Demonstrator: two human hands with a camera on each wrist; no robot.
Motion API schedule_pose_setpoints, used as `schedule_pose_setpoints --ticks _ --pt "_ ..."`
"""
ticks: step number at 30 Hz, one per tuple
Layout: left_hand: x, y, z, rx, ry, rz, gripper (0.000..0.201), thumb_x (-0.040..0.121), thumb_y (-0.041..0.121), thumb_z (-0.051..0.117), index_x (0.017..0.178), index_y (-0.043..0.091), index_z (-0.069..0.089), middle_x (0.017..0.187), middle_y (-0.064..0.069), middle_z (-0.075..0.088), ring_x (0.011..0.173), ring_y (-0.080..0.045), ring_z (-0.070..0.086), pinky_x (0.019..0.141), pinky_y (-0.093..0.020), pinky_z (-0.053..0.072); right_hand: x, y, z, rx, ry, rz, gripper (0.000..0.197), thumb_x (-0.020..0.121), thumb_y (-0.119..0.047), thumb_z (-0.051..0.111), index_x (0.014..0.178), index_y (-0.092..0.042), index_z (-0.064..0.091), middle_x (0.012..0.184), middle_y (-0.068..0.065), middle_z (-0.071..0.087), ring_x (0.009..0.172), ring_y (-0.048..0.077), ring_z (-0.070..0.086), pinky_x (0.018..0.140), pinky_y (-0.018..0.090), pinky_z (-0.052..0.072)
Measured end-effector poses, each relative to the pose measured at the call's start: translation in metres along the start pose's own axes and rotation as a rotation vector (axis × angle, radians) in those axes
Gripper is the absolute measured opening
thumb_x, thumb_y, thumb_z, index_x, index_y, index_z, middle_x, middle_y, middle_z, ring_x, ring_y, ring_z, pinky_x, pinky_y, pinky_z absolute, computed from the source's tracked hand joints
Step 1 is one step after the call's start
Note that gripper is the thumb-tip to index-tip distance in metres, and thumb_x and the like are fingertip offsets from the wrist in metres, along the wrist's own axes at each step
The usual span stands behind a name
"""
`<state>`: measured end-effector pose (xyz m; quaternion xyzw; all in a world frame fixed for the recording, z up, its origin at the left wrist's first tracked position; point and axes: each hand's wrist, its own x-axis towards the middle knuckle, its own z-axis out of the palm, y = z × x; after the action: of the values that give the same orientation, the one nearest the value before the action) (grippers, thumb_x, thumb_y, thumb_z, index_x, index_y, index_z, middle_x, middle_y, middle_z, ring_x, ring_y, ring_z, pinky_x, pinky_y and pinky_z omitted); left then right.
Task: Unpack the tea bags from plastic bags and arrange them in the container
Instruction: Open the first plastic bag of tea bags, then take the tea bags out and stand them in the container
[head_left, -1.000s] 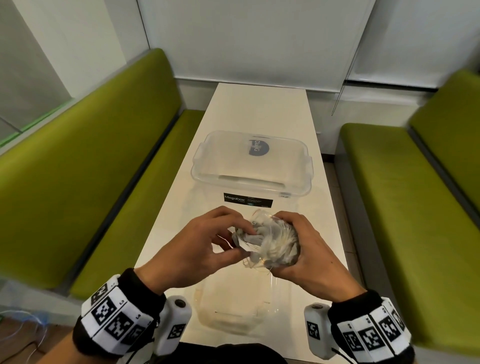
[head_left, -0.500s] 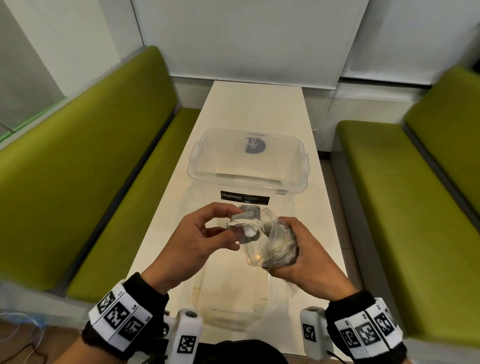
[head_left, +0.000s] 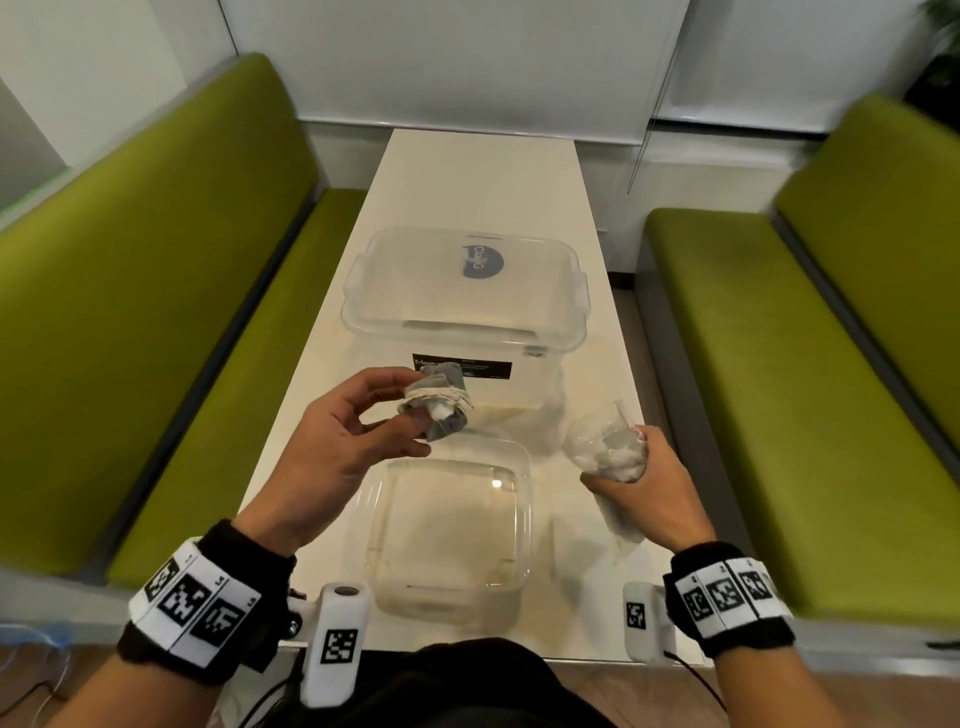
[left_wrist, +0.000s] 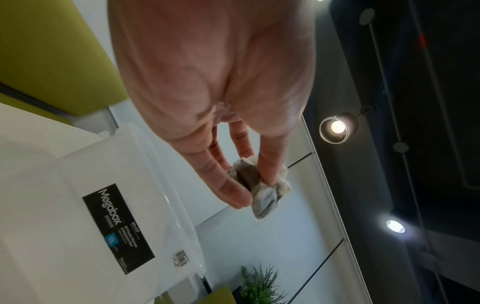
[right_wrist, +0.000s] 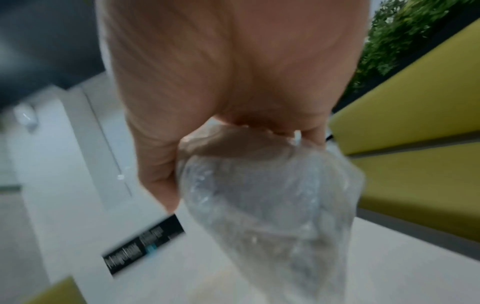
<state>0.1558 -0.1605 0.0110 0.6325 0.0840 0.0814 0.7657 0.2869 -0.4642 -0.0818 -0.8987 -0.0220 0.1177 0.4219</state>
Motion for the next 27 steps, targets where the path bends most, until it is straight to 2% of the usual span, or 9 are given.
schedule_pose_setpoints --ticks 5,9,13,16,19,22,24,25,27 --pt "-0.002 -0.008 0.002 0.026 -0.003 -0.035 0.041 0.076 0.018 0.077 0.117 0.017 0.070 0.123 -0.007 0.070 0.103 -0.035 0.072 0.079 -0.036 0.062 0.013 0.027 0.026 -0.273 -0.004 0.244 0.073 0.067 -0.054 0.078 0.127 -0.027 0.046 0.123 0.000 0.058 0.107 0.030 0.062 0.092 0.042 0.051" --pt "-0.003 -0.011 0.006 0.020 -0.004 -0.058 0.040 0.078 0.012 0.075 0.118 0.014 0.069 0.122 -0.008 0.070 0.103 -0.035 0.072 0.077 -0.034 0.063 0.018 0.036 0.047 -0.425 -0.007 0.302 0.076 0.074 -0.061 0.072 0.131 -0.022 0.041 0.130 0.002 0.054 0.116 0.033 0.060 0.092 0.043 0.044" --pt "-0.003 -0.013 0.007 0.031 0.002 -0.063 0.040 0.079 0.012 0.075 0.119 0.012 0.068 0.121 -0.009 0.071 0.102 -0.036 0.073 0.077 -0.036 0.062 0.021 0.039 0.058 -0.470 0.012 0.293 0.086 0.072 -0.068 0.070 0.135 -0.018 0.038 0.132 0.005 0.055 0.116 0.032 0.059 0.086 0.041 0.043" --pt "-0.002 -0.015 0.009 0.020 0.005 -0.063 0.039 0.079 0.013 0.075 0.117 0.012 0.069 0.120 -0.009 0.070 0.098 -0.034 0.073 0.076 -0.035 0.062 0.022 0.036 0.060 -0.487 -0.025 0.306 0.099 0.069 -0.077 0.069 0.141 -0.017 0.035 0.140 0.006 0.052 0.124 0.032 0.056 0.096 0.045 0.046" --pt "-0.002 -0.014 0.010 0.020 0.004 -0.064 0.039 0.079 0.012 0.075 0.117 0.011 0.069 0.120 -0.009 0.071 0.096 -0.033 0.073 0.075 -0.033 0.061 0.019 0.024 0.046 -0.489 -0.043 0.312 0.116 0.067 -0.084 0.067 0.151 -0.014 0.028 0.153 0.009 0.044 0.136 0.032 0.048 0.105 0.048 0.043" --pt "-0.003 -0.013 0.010 0.026 -0.002 -0.057 0.038 0.081 0.008 0.074 0.118 0.009 0.068 0.119 -0.008 0.071 0.093 -0.032 0.074 0.075 -0.033 0.061 0.010 -0.002 0.020 -0.430 0.058 0.196 0.122 0.065 -0.089 0.064 0.155 -0.017 0.026 0.156 0.008 0.042 0.140 0.030 0.045 0.111 0.051 0.041" --pt "-0.004 -0.011 0.010 0.028 -0.013 -0.063 0.037 0.081 0.006 0.074 0.117 0.009 0.068 0.119 -0.008 0.071 0.091 -0.031 0.074 0.074 -0.031 0.061 0.002 -0.029 0.001 -0.216 0.116 0.017 0.106 0.068 -0.085 0.067 0.150 -0.025 0.037 0.144 -0.002 0.053 0.128 0.020 0.056 0.104 0.047 0.048" --pt "-0.005 -0.010 0.012 0.028 -0.028 -0.066 0.037 0.081 0.006 0.074 0.117 0.009 0.068 0.119 -0.008 0.071 0.089 -0.031 0.074 0.074 -0.031 0.061 -0.005 -0.045 -0.008 -0.052 0.093 -0.075 0.096 0.069 -0.079 0.070 0.146 -0.029 0.043 0.135 -0.006 0.058 0.119 0.014 0.060 0.099 0.042 0.052" --pt "-0.006 -0.010 0.014 0.032 -0.060 -0.072 0.037 0.079 0.008 0.075 0.116 0.012 0.069 0.120 -0.008 0.071 0.087 -0.030 0.074 0.074 -0.031 0.060 -0.018 -0.076 -0.017 0.235 -0.045 -0.227 0.079 0.072 -0.070 0.075 0.138 -0.034 0.052 0.124 -0.012 0.063 0.111 0.005 0.064 0.093 0.034 0.057"
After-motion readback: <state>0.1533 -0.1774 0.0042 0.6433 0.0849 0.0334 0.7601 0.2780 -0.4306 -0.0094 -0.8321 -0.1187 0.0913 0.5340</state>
